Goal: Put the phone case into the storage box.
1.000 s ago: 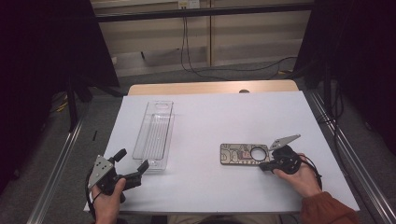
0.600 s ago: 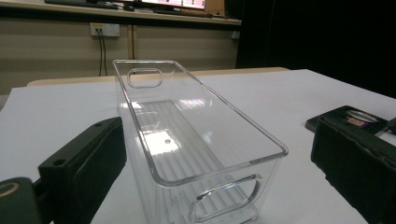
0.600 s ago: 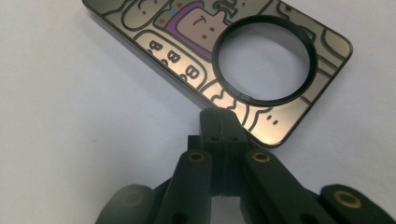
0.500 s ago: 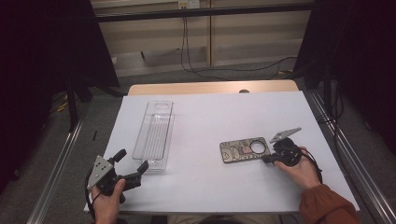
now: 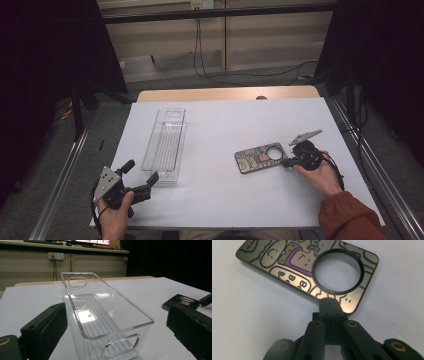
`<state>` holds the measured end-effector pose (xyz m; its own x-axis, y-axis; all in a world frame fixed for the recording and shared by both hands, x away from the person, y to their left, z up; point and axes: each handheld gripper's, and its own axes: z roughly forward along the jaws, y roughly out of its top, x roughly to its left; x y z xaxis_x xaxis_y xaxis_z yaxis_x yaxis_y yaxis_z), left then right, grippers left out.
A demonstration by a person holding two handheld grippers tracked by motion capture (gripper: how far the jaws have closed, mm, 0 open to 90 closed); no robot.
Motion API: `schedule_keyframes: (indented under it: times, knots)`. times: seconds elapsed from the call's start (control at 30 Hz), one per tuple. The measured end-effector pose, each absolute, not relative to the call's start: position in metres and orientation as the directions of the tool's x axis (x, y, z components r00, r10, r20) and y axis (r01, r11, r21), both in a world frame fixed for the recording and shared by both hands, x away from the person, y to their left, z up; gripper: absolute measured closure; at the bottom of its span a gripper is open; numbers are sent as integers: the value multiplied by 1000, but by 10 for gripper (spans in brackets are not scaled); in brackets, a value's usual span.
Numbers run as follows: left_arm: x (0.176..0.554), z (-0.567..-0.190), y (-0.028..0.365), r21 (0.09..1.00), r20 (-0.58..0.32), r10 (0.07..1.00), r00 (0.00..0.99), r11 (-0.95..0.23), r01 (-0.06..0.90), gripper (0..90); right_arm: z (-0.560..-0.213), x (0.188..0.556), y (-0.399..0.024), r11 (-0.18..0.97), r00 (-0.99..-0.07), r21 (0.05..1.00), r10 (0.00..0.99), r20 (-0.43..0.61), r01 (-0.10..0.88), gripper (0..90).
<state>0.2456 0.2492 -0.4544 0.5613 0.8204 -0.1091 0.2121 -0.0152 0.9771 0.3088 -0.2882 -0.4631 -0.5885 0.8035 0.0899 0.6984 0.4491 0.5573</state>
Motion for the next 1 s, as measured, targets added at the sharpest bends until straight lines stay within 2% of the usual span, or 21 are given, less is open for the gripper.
schedule_keyframes:
  times: [0.43,0.53,0.77,1.0]
  knots:
    - [247,-455,250,978,-110,820,561,-12,209,35,-462,329,-292,416,-555,561,827,95,716,900]
    - [247,-455,250,978,-109,824,556,-12,209,35,-458,330,-289,427,-570,567,816,93,704,900]
    - [248,-455,249,977,-108,824,556,-16,214,35,-447,334,-264,458,-624,591,774,102,664,900]
    - [248,-455,250,977,-109,824,555,-13,212,35,-440,360,-224,493,-680,604,725,114,626,900]
